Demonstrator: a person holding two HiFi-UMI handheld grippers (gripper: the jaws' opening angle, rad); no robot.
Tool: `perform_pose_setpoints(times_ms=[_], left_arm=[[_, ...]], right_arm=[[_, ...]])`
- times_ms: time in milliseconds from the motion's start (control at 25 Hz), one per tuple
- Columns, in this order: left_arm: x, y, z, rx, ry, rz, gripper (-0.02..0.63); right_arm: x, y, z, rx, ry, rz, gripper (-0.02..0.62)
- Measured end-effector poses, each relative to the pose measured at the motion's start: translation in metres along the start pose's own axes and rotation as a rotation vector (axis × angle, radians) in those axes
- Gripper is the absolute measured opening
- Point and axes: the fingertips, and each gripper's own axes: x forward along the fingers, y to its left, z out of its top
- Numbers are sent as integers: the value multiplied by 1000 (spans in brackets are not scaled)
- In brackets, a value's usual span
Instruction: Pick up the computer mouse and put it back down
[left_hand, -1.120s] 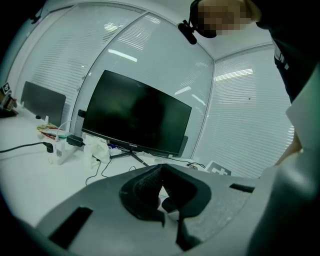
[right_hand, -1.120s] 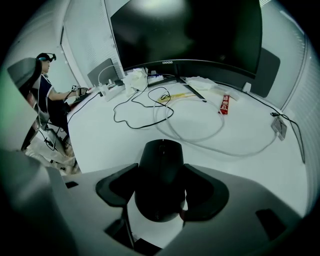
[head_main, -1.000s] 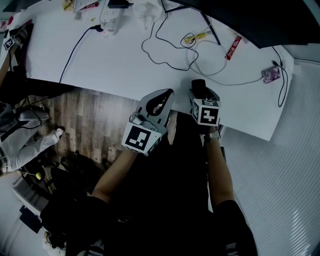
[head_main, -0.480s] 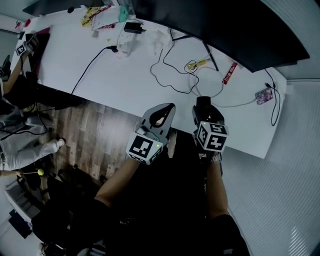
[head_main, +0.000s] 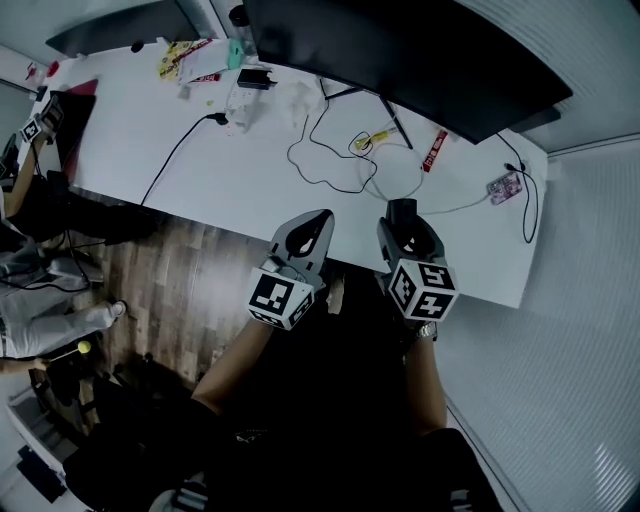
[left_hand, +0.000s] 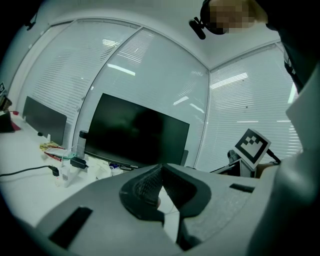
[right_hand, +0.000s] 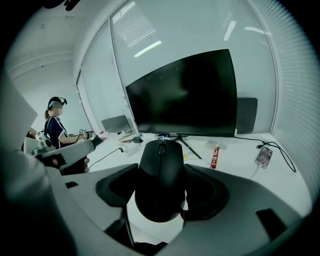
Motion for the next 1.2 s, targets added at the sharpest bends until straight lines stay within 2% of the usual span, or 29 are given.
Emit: perform_pose_setpoints(times_ms=[440,680,960,1200], left_arm=[[-14,-27,22,37,-32,-27,6],[-21,-43,49,64,-71,-39,6],[-23,-68,79,111,-112,-102,6],[-23,-79,114,158,-173,-109,6]], right_arm=[[-52,6,9,27,-87,-10,287],[-84,8,33,-12,-167,-9,287],[-124,2,59,-45,-258,-30,287],[-157,-4,86,-61,-344,-47,287]])
